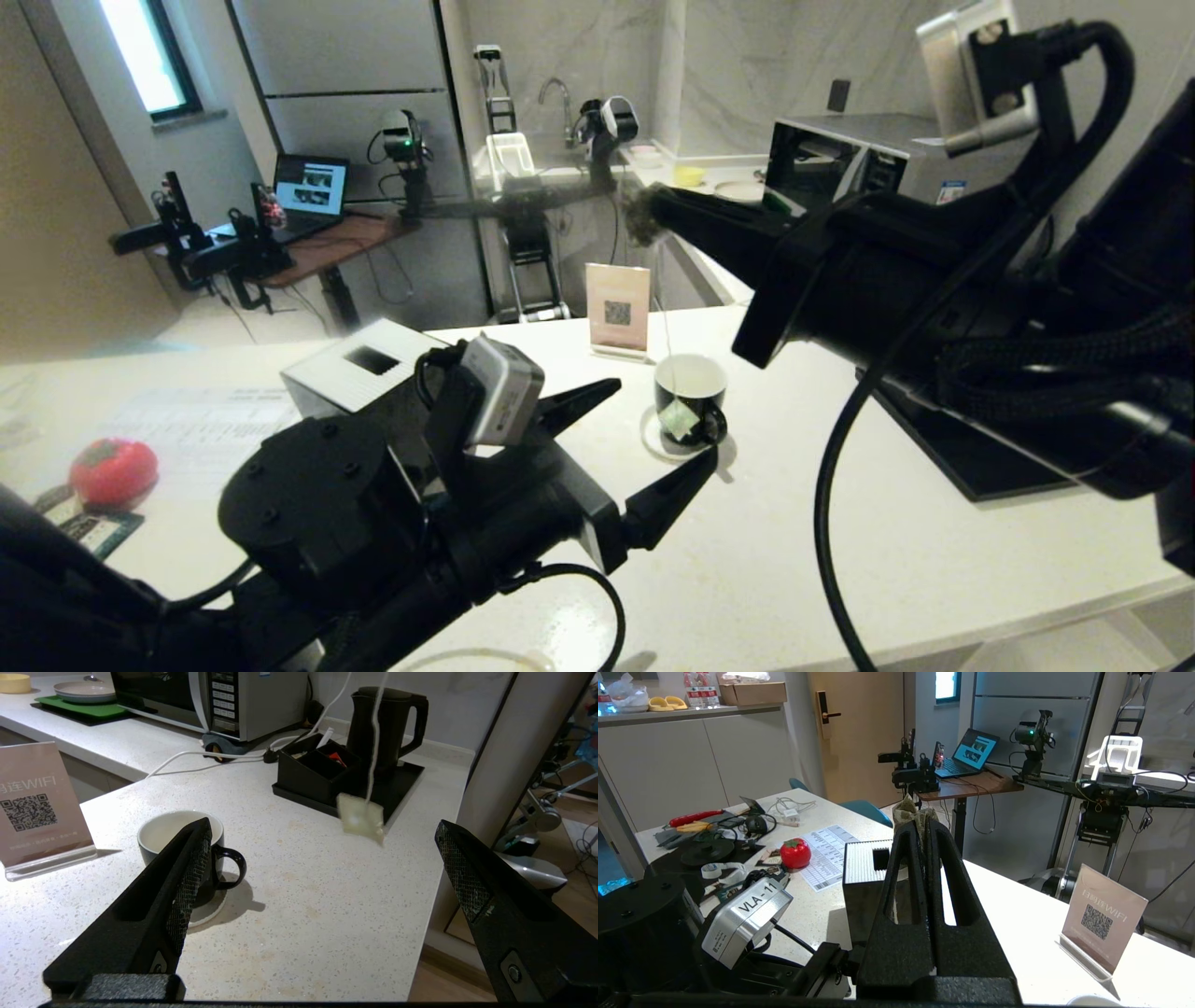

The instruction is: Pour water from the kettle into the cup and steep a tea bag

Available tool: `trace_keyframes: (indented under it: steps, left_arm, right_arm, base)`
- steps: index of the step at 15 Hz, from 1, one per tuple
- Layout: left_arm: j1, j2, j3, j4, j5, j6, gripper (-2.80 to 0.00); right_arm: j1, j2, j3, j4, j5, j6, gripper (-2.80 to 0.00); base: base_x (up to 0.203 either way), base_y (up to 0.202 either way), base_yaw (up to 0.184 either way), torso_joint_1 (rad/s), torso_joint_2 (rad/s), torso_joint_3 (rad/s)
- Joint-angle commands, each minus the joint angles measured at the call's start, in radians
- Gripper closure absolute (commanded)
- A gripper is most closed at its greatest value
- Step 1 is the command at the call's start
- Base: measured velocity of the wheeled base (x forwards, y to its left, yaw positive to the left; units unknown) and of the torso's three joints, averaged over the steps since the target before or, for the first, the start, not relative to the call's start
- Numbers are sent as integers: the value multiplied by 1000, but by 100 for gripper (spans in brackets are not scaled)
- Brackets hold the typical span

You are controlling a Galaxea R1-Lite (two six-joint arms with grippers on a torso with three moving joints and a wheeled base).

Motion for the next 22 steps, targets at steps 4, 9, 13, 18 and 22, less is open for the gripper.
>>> trace_keyframes:
  steps: [4, 9, 13, 18, 22]
  left_arm:
    - [-1, 1, -3, -9, 0, -1, -280]
    - [-1, 3, -4, -9, -2, -1, -280]
    - [-1, 3, -4, -9, -3, -1, -280]
    - [-1, 6, -7, -10, -5, 0, 0]
    - [-1, 3, -9, -9, 1, -4, 0]
  right_arm:
    - [0, 0, 0, -5, 1, 0, 0]
    - [0, 0, 0, -6, 1, 0, 0]
    - [0, 0, 0, -5, 1, 1, 0]
    - [0, -8, 4, -5, 1, 0, 0]
    - [0, -8, 5, -5, 1, 0, 0]
  base:
    - [0, 0, 0, 0, 0, 0]
    - [0, 0, 0, 0, 0, 0]
    - [0, 0, 0, 0, 0, 0]
    - [0, 0, 0, 0, 0, 0]
    - [0, 0, 0, 0, 0, 0]
